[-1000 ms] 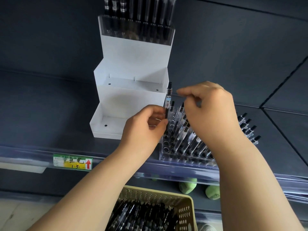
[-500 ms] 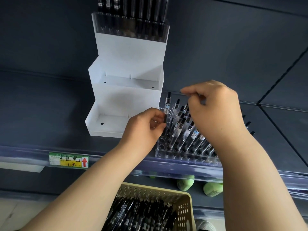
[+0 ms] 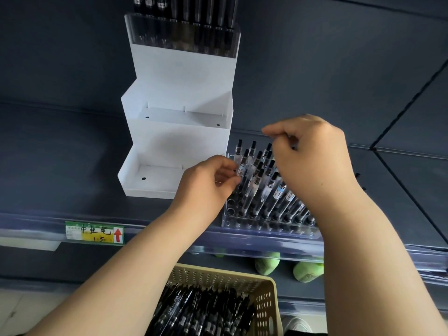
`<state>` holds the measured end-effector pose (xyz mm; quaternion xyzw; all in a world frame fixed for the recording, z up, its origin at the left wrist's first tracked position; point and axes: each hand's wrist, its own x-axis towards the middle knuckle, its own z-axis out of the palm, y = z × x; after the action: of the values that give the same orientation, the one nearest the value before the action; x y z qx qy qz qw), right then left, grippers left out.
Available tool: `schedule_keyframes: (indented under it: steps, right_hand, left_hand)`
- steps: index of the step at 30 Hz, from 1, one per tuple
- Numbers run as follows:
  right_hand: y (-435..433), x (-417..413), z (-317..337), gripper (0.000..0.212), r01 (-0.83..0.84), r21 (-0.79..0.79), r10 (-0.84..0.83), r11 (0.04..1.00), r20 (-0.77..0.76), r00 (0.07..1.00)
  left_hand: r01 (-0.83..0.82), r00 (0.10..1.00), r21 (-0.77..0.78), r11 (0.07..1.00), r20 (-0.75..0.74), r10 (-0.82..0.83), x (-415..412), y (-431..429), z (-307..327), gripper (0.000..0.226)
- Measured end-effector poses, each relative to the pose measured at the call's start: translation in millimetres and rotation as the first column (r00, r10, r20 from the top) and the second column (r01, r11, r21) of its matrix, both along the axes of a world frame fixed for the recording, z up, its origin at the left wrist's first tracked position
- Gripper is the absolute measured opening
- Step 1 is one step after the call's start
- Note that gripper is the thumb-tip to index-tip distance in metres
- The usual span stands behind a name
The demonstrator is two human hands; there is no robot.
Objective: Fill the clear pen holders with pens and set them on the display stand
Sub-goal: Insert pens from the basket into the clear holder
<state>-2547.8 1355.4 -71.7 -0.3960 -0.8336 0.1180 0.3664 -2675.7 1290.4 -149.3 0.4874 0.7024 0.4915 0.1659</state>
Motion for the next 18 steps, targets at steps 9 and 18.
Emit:
schedule_keyframes:
  steps: [9,18]
  right_hand:
    - [-20,-8,-4,0.034,-0.084,0.174,0.077,0.981,0.047,0.996]
    - [-97,-4,-50,0.039,-0.338,0.209,0.291,0.917,0.226,0.93]
  left_hand:
    - [-0.004,0.989,0.027,1.0,-0.147,0.007,-11,-23,9,0.018]
    - [0.023,0.829,-0.274,0.961,-0.532,-0.171,-19,-100,0,0.029]
